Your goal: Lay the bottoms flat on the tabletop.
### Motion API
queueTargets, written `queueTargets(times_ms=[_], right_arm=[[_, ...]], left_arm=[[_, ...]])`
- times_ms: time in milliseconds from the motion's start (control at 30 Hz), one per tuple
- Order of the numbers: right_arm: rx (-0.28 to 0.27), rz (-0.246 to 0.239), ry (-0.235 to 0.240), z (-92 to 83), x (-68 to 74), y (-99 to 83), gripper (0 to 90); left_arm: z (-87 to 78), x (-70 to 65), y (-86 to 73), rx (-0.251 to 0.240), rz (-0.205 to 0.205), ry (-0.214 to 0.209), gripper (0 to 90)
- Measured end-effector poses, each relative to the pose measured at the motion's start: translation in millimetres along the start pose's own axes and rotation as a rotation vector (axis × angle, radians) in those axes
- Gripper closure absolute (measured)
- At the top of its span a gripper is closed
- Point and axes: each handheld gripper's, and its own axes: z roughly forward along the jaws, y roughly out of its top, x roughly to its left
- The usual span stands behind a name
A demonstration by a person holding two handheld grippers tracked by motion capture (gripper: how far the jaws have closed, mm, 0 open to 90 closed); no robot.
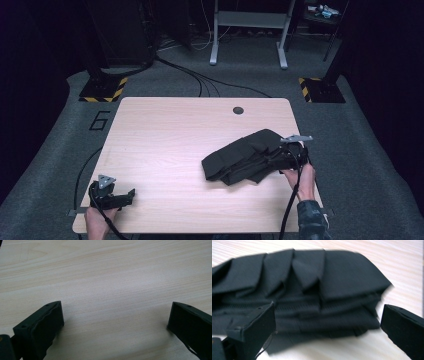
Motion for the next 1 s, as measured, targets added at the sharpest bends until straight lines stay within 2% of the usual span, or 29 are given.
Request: queueTargets(times_ms=[33, 67, 133, 200, 233, 300, 333, 367, 567, 633, 733, 1000], right_arm=[[0.015, -0.018, 0.010, 8.1, 4.4, 8.6, 0.0], [0.015, -0.018, 0.010, 8.1, 4.4, 8.6, 0.0], [0.034, -0.043, 0.014, 20.5, 8.8, 17.1, 0.0], [0.057, -0.039, 0.026, 31.8, 10.3, 20.8, 0.0], [0.103, -0.041, 0.036, 46.1, 11.1, 21.2, 0.0], [0.152, -0.019, 0.051, 57.9, 10.9, 18.4, 0.0], [0.152, -0.019, 0.051, 57.9, 10.9, 18.4, 0.0], [0.173, -0.023, 0.053, 66.6, 11.2, 14.0, 0.0], [0.175, -0.038, 0.052, 72.4, 16.9, 8.2, 0.0], [0.177, -0.026, 0.057, 73.0, 21.5, 7.0, 0.0], [0.173, -0.036, 0.052, 75.2, 28.0, 4.2, 0.0], [0.164, -0.014, 0.048, 75.0, 45.9, -0.5, 0.0]], left_arm=[[0.0, 0.0, 0.0, 0.000, 0.000, 0.001, 0.0], [0.1, 0.0, 0.0, -0.001, 0.000, 0.000, 0.0], [0.0, 0.0, 0.0, 0.000, 0.000, 0.001, 0.0], [0.0, 0.0, 0.0, -0.001, 0.000, 0.000, 0.0], [0.0, 0.0, 0.0, 0.000, 0.000, 0.000, 0.0], [0.0, 0.0, 0.0, 0.000, 0.000, 0.000, 0.0], [0.0, 0.0, 0.0, 0.000, 0.000, 0.000, 0.0], [0.0, 0.1, 0.0, 0.000, 0.001, 0.000, 0.0], [0.0, 0.0, 0.0, -0.001, 0.000, 0.000, 0.0], [0.0, 0.1, 0.0, 0.000, 0.001, 0.000, 0.0], [0.0, 0.0, 0.0, 0.000, 0.000, 0.000, 0.0], [0.0, 0.0, 0.0, 0.000, 0.000, 0.000, 0.0]])
